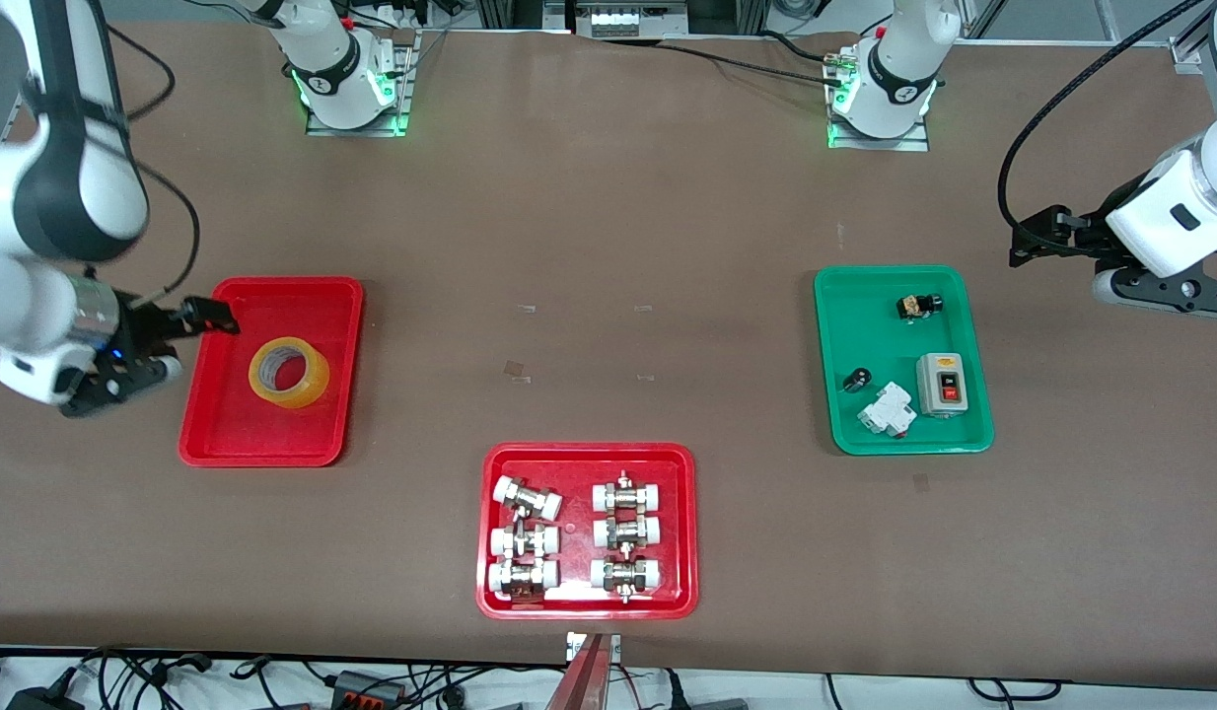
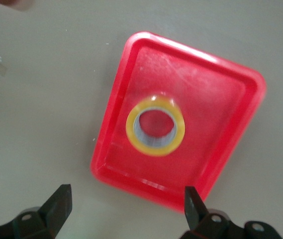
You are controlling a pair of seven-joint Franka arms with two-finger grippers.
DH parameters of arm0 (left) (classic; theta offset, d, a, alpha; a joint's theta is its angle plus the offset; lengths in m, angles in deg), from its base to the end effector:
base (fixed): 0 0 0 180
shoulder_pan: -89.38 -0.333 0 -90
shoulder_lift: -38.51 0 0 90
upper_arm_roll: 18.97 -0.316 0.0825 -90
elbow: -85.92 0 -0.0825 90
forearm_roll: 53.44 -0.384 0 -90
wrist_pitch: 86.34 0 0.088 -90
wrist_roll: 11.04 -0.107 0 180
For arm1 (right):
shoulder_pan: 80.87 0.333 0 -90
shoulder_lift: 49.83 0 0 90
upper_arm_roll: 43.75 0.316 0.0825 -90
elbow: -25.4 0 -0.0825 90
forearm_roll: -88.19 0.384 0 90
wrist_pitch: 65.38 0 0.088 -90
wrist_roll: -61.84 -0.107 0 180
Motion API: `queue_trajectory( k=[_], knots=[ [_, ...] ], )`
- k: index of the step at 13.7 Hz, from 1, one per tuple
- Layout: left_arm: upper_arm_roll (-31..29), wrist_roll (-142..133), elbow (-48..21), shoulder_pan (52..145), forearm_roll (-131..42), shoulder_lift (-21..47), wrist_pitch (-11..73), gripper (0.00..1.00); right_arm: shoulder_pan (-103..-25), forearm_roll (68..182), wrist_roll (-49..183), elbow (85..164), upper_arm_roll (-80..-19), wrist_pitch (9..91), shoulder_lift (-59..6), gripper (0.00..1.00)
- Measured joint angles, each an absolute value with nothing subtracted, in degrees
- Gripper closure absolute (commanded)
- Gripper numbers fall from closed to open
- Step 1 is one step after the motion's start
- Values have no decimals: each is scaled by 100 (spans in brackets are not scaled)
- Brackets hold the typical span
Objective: Left arm passes tape to right arm into tray
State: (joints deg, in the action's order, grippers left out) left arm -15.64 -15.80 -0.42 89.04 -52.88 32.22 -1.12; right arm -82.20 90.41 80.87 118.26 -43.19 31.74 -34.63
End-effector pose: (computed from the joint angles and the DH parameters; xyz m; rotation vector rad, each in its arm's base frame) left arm 0.5767 -0.0294 0.5855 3.1098 -0.2110 -0.2011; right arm 0.6192 -0.0052 0.4540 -3.0198 -0.4720 0.2777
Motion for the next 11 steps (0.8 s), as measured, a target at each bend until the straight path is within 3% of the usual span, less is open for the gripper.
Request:
queue_trajectory(
  k=[6,11],
  knots=[
    [-1572,-1580,-42,8901,-5288,3222,-80,0,-8026,8766,6094,11676,-4312,2240,-4578,0],
    [-1564,-1578,-50,8902,-5288,3199,380,0,-7953,8768,5867,11448,-4290,2461,-4876,0]
  ],
)
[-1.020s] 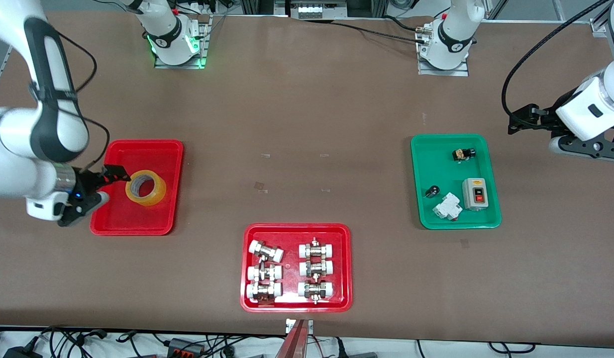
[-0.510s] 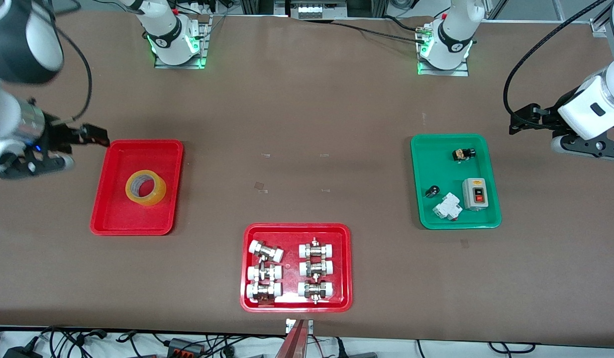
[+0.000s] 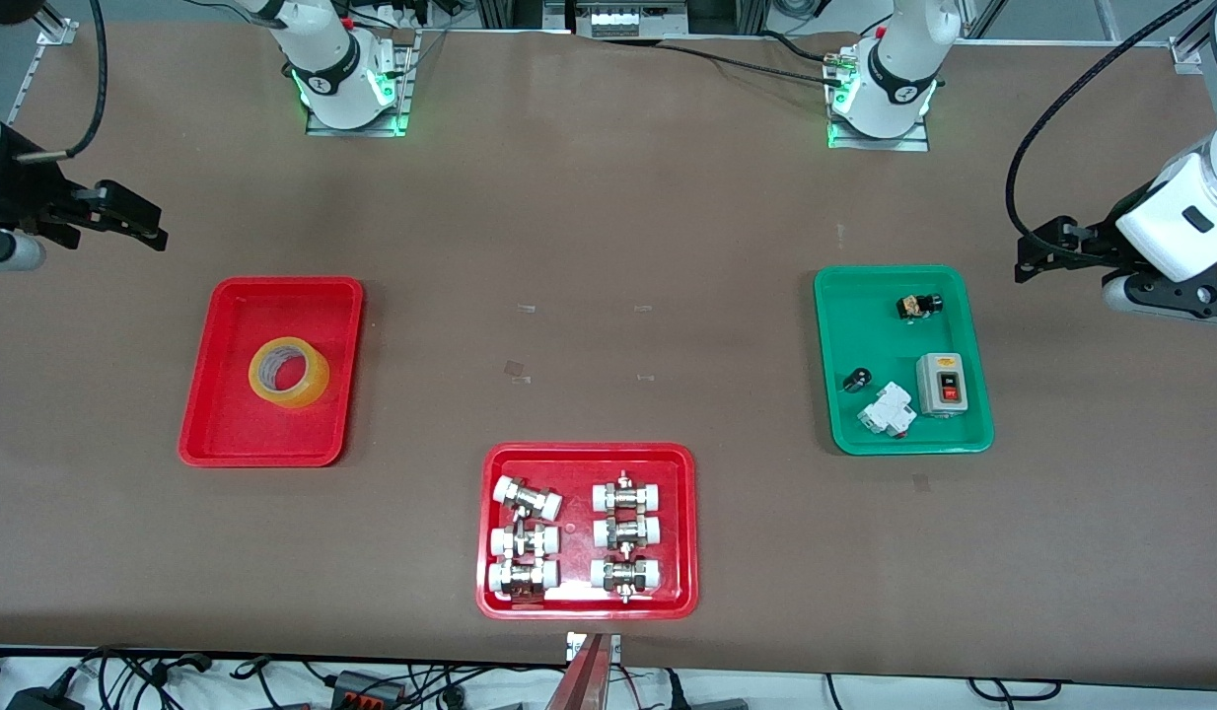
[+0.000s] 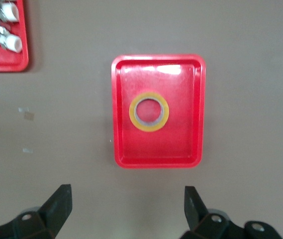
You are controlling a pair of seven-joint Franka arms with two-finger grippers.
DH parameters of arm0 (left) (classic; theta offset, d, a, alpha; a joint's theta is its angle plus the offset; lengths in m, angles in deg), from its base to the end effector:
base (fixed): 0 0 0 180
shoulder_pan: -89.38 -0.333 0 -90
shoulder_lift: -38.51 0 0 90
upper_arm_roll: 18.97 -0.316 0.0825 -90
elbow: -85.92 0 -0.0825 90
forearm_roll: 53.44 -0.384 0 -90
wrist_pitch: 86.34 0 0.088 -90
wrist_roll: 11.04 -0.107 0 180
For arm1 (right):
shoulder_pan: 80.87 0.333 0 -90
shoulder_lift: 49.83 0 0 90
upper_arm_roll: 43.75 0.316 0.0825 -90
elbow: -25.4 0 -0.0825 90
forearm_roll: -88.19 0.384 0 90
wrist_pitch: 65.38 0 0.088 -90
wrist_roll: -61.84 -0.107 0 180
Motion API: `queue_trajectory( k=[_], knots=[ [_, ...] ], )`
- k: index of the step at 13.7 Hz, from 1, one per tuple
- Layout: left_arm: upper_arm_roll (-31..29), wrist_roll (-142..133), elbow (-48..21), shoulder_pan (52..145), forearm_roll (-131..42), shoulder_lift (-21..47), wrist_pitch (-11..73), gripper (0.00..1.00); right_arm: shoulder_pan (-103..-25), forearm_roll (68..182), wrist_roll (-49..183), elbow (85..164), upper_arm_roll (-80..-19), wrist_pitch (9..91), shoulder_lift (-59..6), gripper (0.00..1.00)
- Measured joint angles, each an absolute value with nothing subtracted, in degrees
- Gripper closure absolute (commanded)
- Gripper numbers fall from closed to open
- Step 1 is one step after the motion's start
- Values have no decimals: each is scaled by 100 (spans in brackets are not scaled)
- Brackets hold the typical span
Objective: Left arm passes tape to right arm into tray
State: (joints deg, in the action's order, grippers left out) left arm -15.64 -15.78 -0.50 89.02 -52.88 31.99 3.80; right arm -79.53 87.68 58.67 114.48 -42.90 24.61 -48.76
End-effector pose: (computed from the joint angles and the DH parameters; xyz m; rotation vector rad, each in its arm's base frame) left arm 0.5874 -0.0296 0.5892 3.1165 -0.2093 -0.0756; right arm 0.5599 0.0204 0.6217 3.1327 -0.0268 -0.0037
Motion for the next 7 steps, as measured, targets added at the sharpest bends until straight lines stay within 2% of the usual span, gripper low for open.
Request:
queue_trajectory(
  k=[3,7],
  knots=[
    [-1582,-1576,-74,8860,-5289,3154,566,0,-7954,8768,5591,11859,-4293,2897,-5246,0],
    [-1567,-1576,-135,8824,-5279,3059,644,0,-7950,8768,5469,11964,-4291,2898,-5380,0]
  ],
)
